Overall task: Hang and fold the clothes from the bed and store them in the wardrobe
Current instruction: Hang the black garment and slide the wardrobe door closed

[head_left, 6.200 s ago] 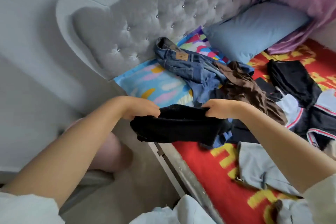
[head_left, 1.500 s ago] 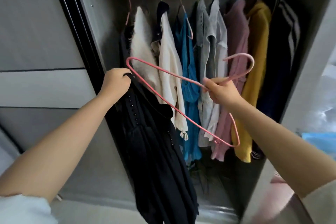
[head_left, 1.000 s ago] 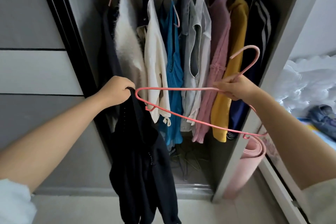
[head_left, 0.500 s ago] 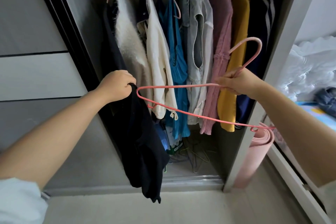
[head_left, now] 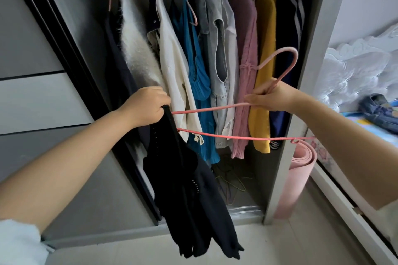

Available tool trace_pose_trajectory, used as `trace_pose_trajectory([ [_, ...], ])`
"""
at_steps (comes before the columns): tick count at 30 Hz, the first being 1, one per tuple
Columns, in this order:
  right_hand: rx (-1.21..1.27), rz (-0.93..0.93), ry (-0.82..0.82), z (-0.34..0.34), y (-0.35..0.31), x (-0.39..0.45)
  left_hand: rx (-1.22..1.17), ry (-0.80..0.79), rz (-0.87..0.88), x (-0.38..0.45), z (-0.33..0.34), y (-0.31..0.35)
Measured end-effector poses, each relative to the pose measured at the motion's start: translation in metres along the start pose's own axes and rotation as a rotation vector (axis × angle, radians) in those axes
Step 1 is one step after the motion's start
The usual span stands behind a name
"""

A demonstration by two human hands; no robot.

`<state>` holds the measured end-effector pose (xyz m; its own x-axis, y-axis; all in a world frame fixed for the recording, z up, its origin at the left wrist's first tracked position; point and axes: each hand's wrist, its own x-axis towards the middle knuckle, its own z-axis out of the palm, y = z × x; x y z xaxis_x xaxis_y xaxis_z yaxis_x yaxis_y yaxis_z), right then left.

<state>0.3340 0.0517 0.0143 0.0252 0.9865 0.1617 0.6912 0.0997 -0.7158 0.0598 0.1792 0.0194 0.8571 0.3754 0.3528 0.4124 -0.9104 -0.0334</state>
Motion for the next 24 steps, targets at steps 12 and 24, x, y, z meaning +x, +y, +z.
trace_pose_trajectory([
  [12,0.107,0.060,-0.216,-0.046,0.013,0.016,-0.536,0.190,-0.428,-0.002,0.014,0.009],
  [24,0.144,-0.071,-0.289,0.065,0.008,0.036,-0.551,-0.117,-0.488,0.015,0.035,0.031],
])
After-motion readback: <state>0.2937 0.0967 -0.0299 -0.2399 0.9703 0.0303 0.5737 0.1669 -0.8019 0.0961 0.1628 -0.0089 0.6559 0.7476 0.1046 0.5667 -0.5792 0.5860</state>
